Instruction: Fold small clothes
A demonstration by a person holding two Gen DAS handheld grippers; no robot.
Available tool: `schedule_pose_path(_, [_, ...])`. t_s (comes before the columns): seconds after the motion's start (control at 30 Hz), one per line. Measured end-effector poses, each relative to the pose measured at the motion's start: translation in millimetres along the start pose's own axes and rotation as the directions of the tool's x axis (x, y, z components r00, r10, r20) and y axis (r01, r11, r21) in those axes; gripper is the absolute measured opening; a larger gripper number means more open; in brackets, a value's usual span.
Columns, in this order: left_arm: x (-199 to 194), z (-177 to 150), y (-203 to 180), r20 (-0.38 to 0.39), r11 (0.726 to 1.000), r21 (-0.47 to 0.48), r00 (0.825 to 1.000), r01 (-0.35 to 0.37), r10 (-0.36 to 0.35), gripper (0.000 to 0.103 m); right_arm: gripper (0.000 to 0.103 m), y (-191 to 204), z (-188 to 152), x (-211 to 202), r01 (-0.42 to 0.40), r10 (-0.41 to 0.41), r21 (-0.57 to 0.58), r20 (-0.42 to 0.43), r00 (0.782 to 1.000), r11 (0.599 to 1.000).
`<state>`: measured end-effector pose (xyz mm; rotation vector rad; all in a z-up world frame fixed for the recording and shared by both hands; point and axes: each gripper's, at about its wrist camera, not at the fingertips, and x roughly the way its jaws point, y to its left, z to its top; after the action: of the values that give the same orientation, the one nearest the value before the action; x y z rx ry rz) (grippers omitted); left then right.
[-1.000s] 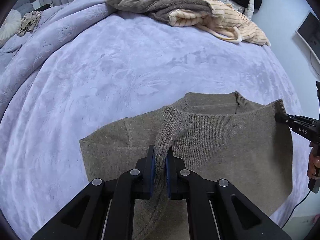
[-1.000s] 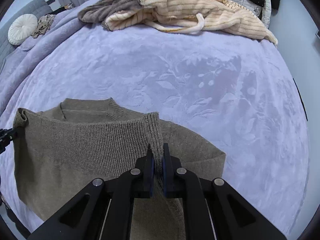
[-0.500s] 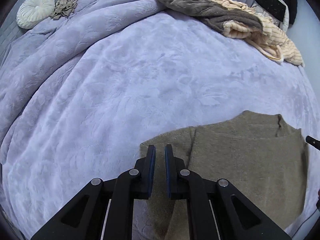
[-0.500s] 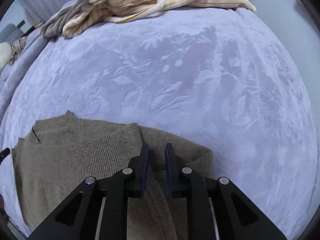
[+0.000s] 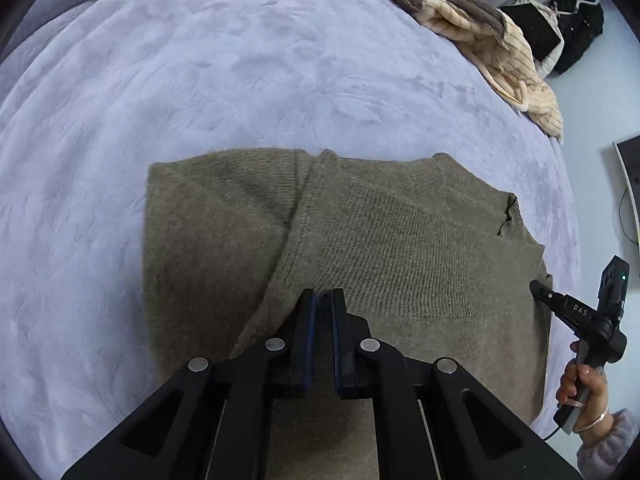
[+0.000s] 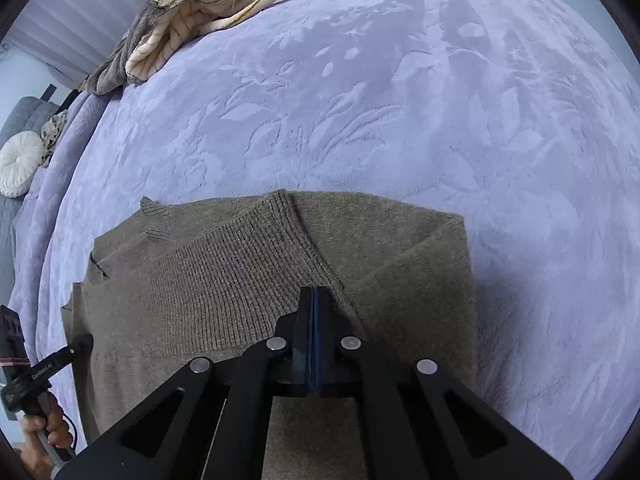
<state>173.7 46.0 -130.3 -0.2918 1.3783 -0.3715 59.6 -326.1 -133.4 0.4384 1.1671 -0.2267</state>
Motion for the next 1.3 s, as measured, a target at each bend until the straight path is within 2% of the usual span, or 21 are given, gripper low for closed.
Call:
schedule_pose_path(0.07, [-11, -1, 6, 0.003, 0.999, 0.001, 0.999, -0.033, 0.033, 0.009, 0.000, 1, 0, -6, 0.027, -0.027, -0.031, 0.005, 1.000, 0.999])
schedule_pose_path(0.13, [-20, -6, 11, -0.009, 0.997, 0.005, 0.997, -0.076, 0.076, 0.009, 0.000, -1, -2, -13, 0.091, -0.091, -0.028, 0.015, 0.996, 0.995])
schedule_pose_path(0.17, [-25, -10, 13, -0.008, 0.996, 0.006, 0.996, -0.092, 0.092, 0.010, 0.006, -6, -2, -16, 0.114, -0.114, -0.016, 0.015, 0.993, 0.993])
schedule_pose_path(0.27, [-38, -22, 18, 0.003, 0.978, 0.033, 0.979, -0.206, 0.206, 0.010, 0.006, -23, -11, -25, 0.086, -0.086, 0.034, -0.002, 0.996, 0.996])
schedule_pose_path(0.3, [-41, -27, 19, 0.000, 0.975, 0.034, 0.975, -0.222, 0.222, 0.010, 0.006, -27, -16, -29, 0.091, -0.090, 0.041, -0.005, 0.996, 0.995])
schedule_pose_path(0.43, [-56, -47, 22, -0.004, 0.979, 0.016, 0.979, -0.205, 0.206, 0.010, 0.006, -35, -39, -47, 0.072, -0.072, 0.083, -0.004, 0.997, 0.994])
schedule_pose_path(0.53, [-70, -62, 19, -0.006, 0.988, 0.017, 0.988, -0.157, 0.157, 0.010, 0.007, -36, -63, -61, 0.018, -0.017, 0.131, -0.005, 1.000, 0.991])
schedule_pose_path(0.6, [-75, -75, 21, -0.037, 0.995, -0.009, 0.994, -0.099, 0.099, 0.010, 0.010, -37, -84, -69, -0.039, 0.043, 0.178, -0.017, 0.999, 0.983])
schedule_pose_path(0.63, [-75, -80, 24, -0.058, 0.997, -0.036, 0.996, -0.068, 0.065, 0.010, 0.018, -37, -93, -73, -0.061, 0.066, 0.199, -0.019, 0.998, 0.978])
schedule_pose_path(0.67, [-75, -88, 29, -0.079, 0.997, -0.075, 0.997, -0.031, 0.025, 0.010, 0.036, -38, -104, -76, -0.088, 0.095, 0.226, -0.023, 0.995, 0.970])
schedule_pose_path(0.73, [-74, -102, 37, -0.111, 0.990, -0.142, 0.994, 0.010, -0.026, 0.010, 0.063, -42, -127, -84, -0.134, 0.146, 0.274, -0.022, 0.989, 0.952])
schedule_pose_path(0.83, [-76, -123, 43, -0.114, 0.979, -0.202, 0.993, -0.001, -0.022, 0.010, 0.064, -47, -157, -95, -0.183, 0.198, 0.317, -0.015, 0.980, 0.931])
schedule_pose_path(0.87, [-77, -129, 45, -0.112, 0.976, -0.217, 0.993, 0.000, -0.025, 0.018, 0.064, -49, -168, -98, -0.198, 0.217, 0.335, -0.018, 0.976, 0.921])
schedule_pose_path(0.9, [-76, -134, 45, -0.115, 0.972, -0.233, 0.993, 0.004, -0.032, 0.067, 0.064, -51, -176, -99, -0.210, 0.232, 0.352, -0.022, 0.973, 0.912])
schedule_pose_path(0.93, [-75, -138, 45, -0.124, 0.968, -0.252, 0.992, -0.002, -0.030, 0.096, 0.064, -53, -186, -98, -0.225, 0.254, 0.380, -0.027, 0.967, 0.897])
schedule_pose_path(0.97, [-76, -140, 43, -0.105, 0.965, -0.261, 0.994, -0.015, -0.013, 0.101, 0.064, -56, -194, -97, -0.234, 0.268, 0.404, -0.031, 0.963, 0.884])
schedule_pose_path(1.13, [-68, -142, 37, -0.124, 0.967, -0.255, 0.992, -0.021, -0.011, 0.101, 0.064, -70, -214, -82, -0.249, 0.302, 0.518, -0.019, 0.953, 0.818])
schedule_pose_path(1.2, [-56, -141, 42, -0.143, 0.953, -0.304, 0.988, 0.020, -0.067, 0.101, 0.064, -75, -213, -76, -0.269, 0.318, 0.559, 0.011, 0.948, 0.784])
schedule_pose_path(1.27, [-45, -143, 50, -0.147, 0.924, -0.382, 0.984, 0.034, -0.097, 0.101, 0.064, -80, -210, -72, -0.310, 0.341, 0.589, 0.061, 0.938, 0.747])
schedule_pose_path(1.3, [-41, -144, 54, -0.142, 0.909, -0.416, 0.984, 0.038, -0.106, 0.095, 0.064, -82, -208, -71, -0.326, 0.348, 0.601, 0.084, 0.934, 0.730])
